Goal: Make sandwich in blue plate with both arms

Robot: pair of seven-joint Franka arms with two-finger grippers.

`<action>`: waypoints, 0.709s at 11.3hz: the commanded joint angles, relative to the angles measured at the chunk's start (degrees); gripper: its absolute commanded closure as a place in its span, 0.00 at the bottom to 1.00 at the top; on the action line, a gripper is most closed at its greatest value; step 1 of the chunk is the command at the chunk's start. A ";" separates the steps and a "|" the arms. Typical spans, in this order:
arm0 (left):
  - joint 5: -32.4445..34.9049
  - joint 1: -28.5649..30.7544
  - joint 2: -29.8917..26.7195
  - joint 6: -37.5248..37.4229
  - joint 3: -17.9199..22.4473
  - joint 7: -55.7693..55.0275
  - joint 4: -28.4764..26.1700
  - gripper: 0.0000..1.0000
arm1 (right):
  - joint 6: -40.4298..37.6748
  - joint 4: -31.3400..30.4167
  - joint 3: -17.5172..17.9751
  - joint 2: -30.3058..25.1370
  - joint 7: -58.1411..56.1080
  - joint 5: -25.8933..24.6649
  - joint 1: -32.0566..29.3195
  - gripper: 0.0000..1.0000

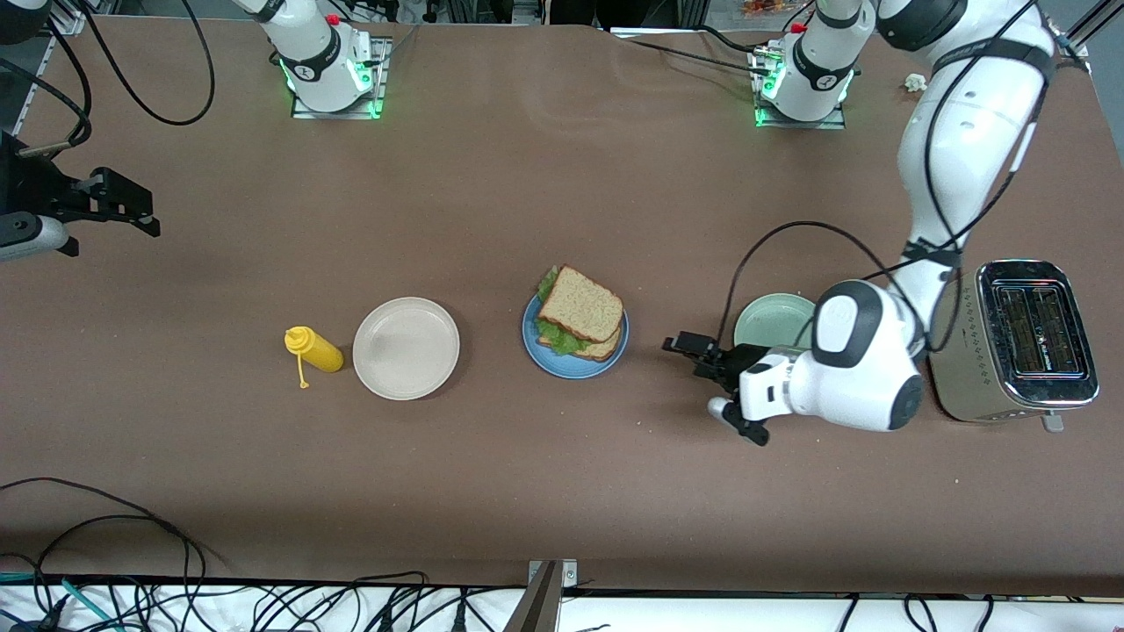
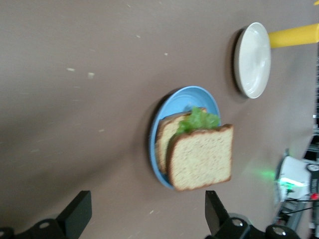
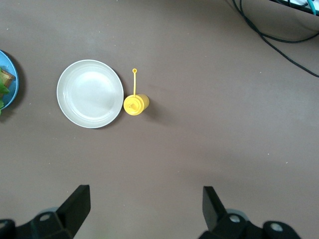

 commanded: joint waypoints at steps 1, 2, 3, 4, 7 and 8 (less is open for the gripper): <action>7.90 2.42 -7.58 -4.86 0.43 0.01 -1.30 0.00 | -0.34 0.72 0.08 0.09 0.54 1.02 -0.31 0.00; 10.96 2.69 -10.74 -6.97 0.86 -0.87 -1.30 0.00 | -0.34 0.72 0.08 0.09 0.54 1.02 -0.31 0.00; 14.82 2.78 -14.25 -9.34 1.04 -3.22 -1.30 0.00 | -0.34 0.72 0.08 0.09 0.45 1.02 -0.31 0.00; 18.78 2.87 -17.33 -11.36 1.04 -6.73 -1.39 0.00 | -0.25 0.81 0.08 0.09 0.45 1.02 -0.31 0.00; 25.75 1.91 -29.00 -17.26 3.31 -10.19 -2.87 0.00 | -0.25 0.81 -0.01 0.09 -0.16 1.02 -0.31 0.00; 25.24 -1.49 -32.70 -18.92 8.37 -10.10 -3.93 0.00 | -0.25 0.72 -0.01 0.09 -0.34 0.93 -0.39 0.00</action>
